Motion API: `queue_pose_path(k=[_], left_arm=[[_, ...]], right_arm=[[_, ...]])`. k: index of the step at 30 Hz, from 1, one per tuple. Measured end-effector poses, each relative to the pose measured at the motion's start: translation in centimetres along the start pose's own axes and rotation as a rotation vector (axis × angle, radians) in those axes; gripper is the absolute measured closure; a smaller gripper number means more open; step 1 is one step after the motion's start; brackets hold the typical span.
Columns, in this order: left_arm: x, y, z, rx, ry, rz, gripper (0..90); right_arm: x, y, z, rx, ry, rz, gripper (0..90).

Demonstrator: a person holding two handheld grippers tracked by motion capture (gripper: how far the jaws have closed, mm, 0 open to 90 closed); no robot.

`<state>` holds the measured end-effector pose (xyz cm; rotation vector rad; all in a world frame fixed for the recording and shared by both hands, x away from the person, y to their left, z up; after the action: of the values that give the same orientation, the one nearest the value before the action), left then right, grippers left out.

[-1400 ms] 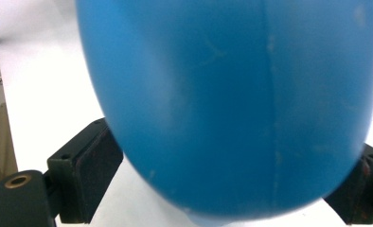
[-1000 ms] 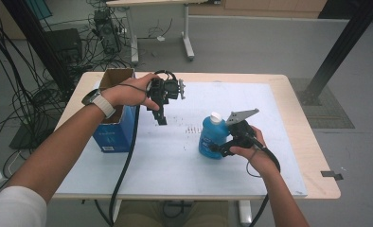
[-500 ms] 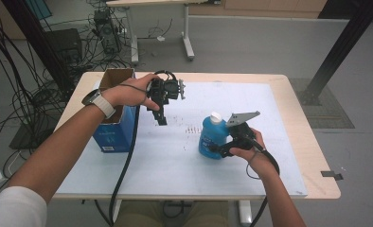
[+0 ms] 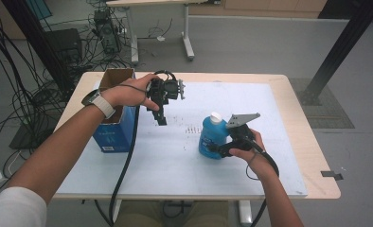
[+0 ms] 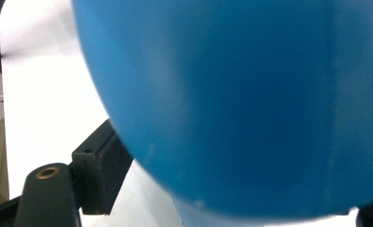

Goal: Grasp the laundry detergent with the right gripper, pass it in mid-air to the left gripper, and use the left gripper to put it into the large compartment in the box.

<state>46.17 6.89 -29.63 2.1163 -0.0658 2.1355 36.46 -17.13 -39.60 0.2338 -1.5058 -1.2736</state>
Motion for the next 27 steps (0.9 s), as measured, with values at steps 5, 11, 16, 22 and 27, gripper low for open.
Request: queue_pose_path(k=[5, 11, 16, 22, 27], left_arm=[[-0.05, 0.01, -0.04, 0.002, -0.001, -0.003, 10.5], [-0.05, -0.01, -0.02, 0.002, -0.001, -0.003, 10.5], [-0.05, -0.01, -0.03, 0.002, -0.001, -0.002, 10.5], [-0.07, -0.05, 0.0, 0.002, -0.001, -0.003, 10.5], [-0.09, -0.06, 0.01, 0.001, -0.001, -0.004, 10.5]], right_arm=[[-0.16, -0.11, 0.03, 0.003, 0.003, 0.001, 21.9], [-0.3, -0.19, -0.03, 0.011, 0.006, -0.004, 24.9], [-0.43, -0.27, -0.06, 0.008, 0.011, -0.01, 25.3], [-0.49, -0.38, -0.09, 0.007, 0.018, -0.024, 26.6], [-0.63, -0.48, -0.06, 0.01, 0.019, -0.027, 27.1]])
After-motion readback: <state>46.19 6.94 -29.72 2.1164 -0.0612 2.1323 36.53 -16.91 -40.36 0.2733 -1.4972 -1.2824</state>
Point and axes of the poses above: each handheld gripper's, and its own axes: x roughly backward along the jaws, y roughly out of its top, z roughly to its left, the point moved 2 cm from there along -x, roughly forward along the jaws, and after that the axes turned 7 degrees about -x, right-handed, at the moved point
